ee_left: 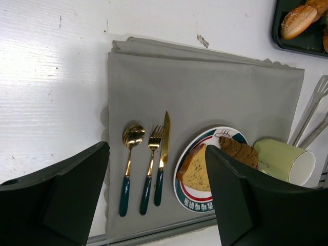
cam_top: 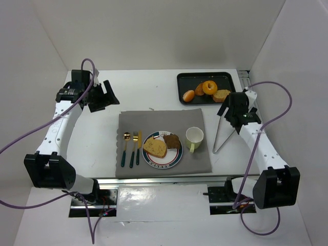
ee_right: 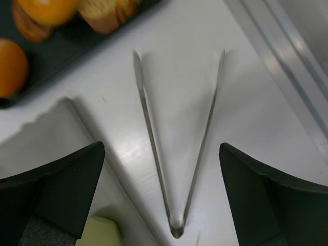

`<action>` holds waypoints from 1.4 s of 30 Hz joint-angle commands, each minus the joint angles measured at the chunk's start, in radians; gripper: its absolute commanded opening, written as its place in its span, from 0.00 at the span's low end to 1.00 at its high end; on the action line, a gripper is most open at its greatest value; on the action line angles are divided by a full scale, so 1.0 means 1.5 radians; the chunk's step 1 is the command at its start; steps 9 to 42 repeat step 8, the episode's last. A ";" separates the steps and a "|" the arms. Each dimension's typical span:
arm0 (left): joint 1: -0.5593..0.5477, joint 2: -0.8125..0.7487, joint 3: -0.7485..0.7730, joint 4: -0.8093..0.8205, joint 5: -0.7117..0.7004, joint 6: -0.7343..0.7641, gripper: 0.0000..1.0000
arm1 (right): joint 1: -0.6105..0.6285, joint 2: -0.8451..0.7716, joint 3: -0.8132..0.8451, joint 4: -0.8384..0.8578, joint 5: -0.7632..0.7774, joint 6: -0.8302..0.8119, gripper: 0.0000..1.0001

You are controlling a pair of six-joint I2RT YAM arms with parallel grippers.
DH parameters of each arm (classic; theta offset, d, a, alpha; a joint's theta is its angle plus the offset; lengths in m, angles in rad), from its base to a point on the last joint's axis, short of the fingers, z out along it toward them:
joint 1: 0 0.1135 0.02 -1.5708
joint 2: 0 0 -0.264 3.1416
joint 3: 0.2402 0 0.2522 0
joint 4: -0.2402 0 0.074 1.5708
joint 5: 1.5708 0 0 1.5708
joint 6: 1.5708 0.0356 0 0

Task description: Place the bread

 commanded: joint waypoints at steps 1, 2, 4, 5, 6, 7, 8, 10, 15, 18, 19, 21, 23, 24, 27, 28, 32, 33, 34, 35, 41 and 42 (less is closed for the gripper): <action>0.004 0.001 0.024 0.020 0.016 0.004 0.89 | -0.004 -0.004 0.096 -0.048 0.048 0.012 1.00; 0.004 0.001 0.024 0.020 0.016 0.004 0.89 | -0.004 0.002 0.109 -0.058 0.048 0.012 1.00; 0.004 0.001 0.024 0.020 0.016 0.004 0.89 | -0.004 0.003 0.133 -0.071 0.056 0.021 1.00; 0.004 0.001 0.024 0.020 0.016 0.004 0.89 | -0.004 0.003 0.133 -0.080 0.063 0.027 1.00; 0.004 0.001 0.024 0.020 0.016 0.004 0.89 | -0.004 -0.008 0.123 -0.073 0.063 0.027 1.00; 0.004 0.001 0.024 0.020 0.016 0.004 0.89 | -0.004 -0.014 0.115 -0.057 0.057 0.016 1.00; 0.004 0.001 0.024 0.020 0.016 0.004 0.89 | -0.004 -0.014 0.115 -0.051 0.057 0.016 1.00; 0.004 0.001 0.024 0.020 0.016 0.004 0.89 | -0.004 -0.014 0.115 -0.051 0.057 0.016 1.00; 0.004 0.001 0.024 0.020 0.016 0.004 0.89 | -0.004 -0.014 0.115 -0.051 0.057 0.016 1.00; 0.004 0.001 0.024 0.020 0.016 0.004 0.89 | -0.004 -0.014 0.115 -0.051 0.057 0.016 1.00; 0.004 0.001 0.024 0.020 0.016 0.004 0.89 | -0.004 -0.014 0.115 -0.051 0.057 0.016 1.00; 0.004 0.001 0.024 0.020 0.016 0.004 0.89 | -0.004 -0.014 0.115 -0.051 0.057 0.016 1.00; 0.004 0.001 0.024 0.020 0.016 0.004 0.89 | -0.004 -0.014 0.115 -0.051 0.057 0.016 1.00; 0.004 0.001 0.024 0.020 0.016 0.004 0.89 | -0.004 -0.014 0.115 -0.051 0.057 0.016 1.00; 0.004 0.001 0.024 0.020 0.016 0.004 0.89 | -0.004 -0.014 0.115 -0.051 0.057 0.016 1.00; 0.004 0.001 0.024 0.020 0.016 0.004 0.89 | -0.004 -0.014 0.115 -0.051 0.057 0.016 1.00; 0.004 0.001 0.024 0.020 0.016 0.004 0.89 | -0.004 -0.014 0.115 -0.051 0.057 0.016 1.00; 0.004 0.001 0.024 0.020 0.016 0.004 0.89 | -0.004 -0.014 0.115 -0.051 0.057 0.016 1.00; 0.004 0.001 0.024 0.020 0.016 0.004 0.89 | -0.004 -0.014 0.115 -0.051 0.057 0.016 1.00; 0.004 0.001 0.024 0.020 0.016 0.004 0.89 | -0.004 -0.014 0.115 -0.051 0.057 0.016 1.00; 0.004 0.001 0.024 0.020 0.016 0.004 0.89 | -0.004 -0.014 0.115 -0.051 0.057 0.016 1.00; 0.004 0.001 0.024 0.020 0.016 0.004 0.89 | -0.004 -0.014 0.115 -0.051 0.057 0.016 1.00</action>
